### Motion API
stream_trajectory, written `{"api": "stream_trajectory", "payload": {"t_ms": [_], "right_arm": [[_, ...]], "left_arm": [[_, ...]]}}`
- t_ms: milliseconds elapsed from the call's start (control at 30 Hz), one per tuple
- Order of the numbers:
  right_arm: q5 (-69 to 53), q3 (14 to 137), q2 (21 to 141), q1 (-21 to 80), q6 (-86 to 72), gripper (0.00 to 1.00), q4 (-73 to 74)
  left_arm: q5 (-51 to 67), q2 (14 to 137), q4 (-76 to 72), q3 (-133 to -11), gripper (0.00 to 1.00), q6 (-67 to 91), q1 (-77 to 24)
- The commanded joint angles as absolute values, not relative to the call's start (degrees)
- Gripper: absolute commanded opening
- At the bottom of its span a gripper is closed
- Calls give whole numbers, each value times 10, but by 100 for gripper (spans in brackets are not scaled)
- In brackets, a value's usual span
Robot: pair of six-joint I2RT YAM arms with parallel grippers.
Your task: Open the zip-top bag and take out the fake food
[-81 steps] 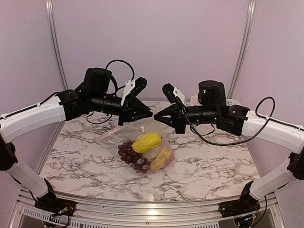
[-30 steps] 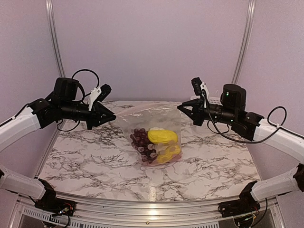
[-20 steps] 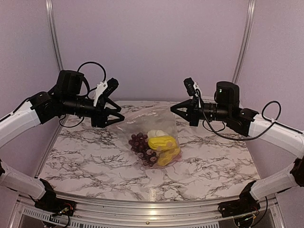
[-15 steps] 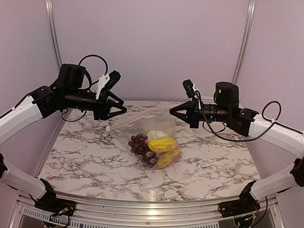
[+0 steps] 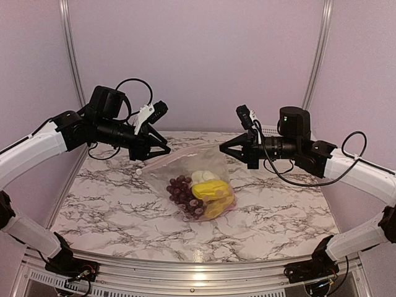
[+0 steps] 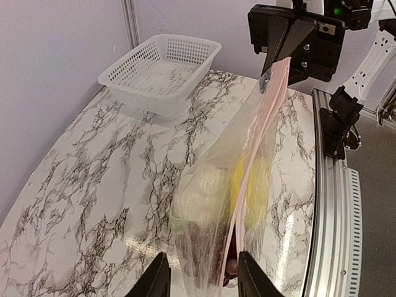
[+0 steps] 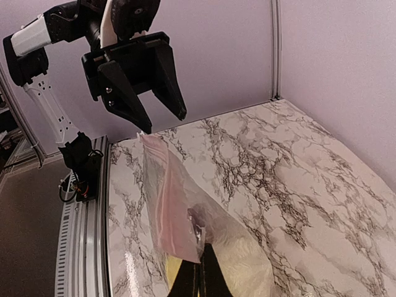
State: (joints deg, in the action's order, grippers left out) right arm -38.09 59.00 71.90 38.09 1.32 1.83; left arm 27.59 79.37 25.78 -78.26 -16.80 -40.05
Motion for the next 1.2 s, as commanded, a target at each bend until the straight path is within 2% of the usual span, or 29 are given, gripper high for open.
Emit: {"api": "stream_trajectory", "payload": {"t_ms": [0, 333, 567, 600, 700, 933, 1033, 1167], "right_arm": [[-386, 616, 712, 386, 22, 0, 24], [-385, 614, 712, 385, 25, 0, 26], [-382, 618, 722, 388, 26, 0, 24], [-381, 620, 725, 388, 27, 0, 22], [-373, 631, 738, 389, 35, 0, 17], [-365, 686, 809, 397, 24, 0, -47], [-374, 725, 860, 411, 10, 0, -87], [-391, 797, 951, 428, -25, 0, -159]], "left_arm": [[282, 807, 286, -789, 36, -182, -403], [277, 832, 293, -792, 28, -189, -412], [261, 898, 304, -856, 23, -185, -446], [259, 904, 298, -865, 22, -179, -451], [256, 906, 264, -872, 1, -130, -455], [177, 815, 195, -799, 0, -16, -447], [65, 742, 120, -737, 0, 77, -444], [26, 665, 128, -716, 0, 71, -442]]}}
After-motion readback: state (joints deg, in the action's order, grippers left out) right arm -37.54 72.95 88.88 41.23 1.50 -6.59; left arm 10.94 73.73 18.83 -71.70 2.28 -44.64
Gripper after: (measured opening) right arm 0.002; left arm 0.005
